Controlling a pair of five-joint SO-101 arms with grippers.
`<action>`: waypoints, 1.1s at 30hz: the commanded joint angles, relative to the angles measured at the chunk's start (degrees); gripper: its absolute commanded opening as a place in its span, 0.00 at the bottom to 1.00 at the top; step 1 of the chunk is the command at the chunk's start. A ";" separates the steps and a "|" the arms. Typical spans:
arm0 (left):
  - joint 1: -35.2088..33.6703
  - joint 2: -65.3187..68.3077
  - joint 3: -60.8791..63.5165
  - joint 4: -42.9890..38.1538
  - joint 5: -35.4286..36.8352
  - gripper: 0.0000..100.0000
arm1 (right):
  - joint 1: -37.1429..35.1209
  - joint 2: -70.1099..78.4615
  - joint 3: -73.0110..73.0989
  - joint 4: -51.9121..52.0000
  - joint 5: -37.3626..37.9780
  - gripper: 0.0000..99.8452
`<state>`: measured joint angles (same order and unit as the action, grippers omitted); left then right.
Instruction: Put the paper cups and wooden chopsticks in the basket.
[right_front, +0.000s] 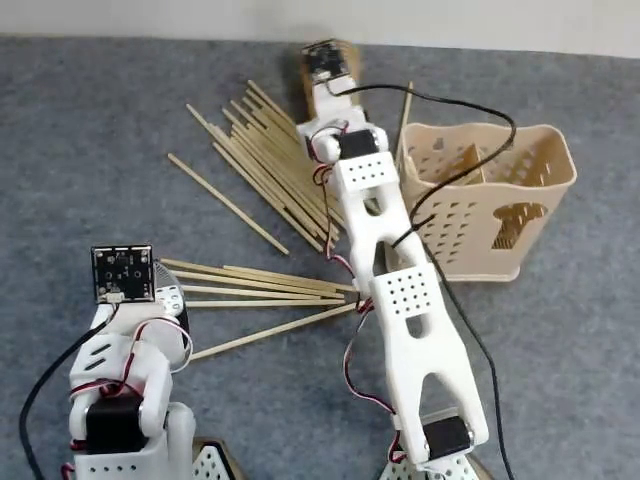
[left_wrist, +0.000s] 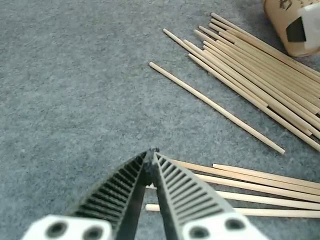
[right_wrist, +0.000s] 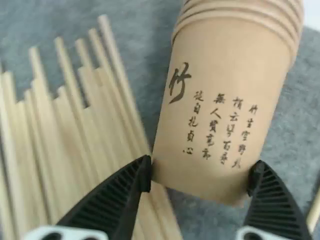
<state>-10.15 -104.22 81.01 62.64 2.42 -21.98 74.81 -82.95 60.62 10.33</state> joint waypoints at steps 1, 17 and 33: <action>-0.57 -0.66 -0.40 -1.32 0.35 0.01 | -2.42 -0.04 -4.62 3.38 1.41 0.30; -0.57 -0.66 -0.40 -1.32 0.35 0.01 | -3.12 -1.71 -16.31 16.13 1.41 0.22; -0.57 -0.66 -0.40 -1.41 0.35 0.01 | -3.91 -19.38 -18.33 35.65 1.41 0.22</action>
<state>-10.15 -104.22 81.01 62.64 2.42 -25.05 63.65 -94.64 93.05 11.03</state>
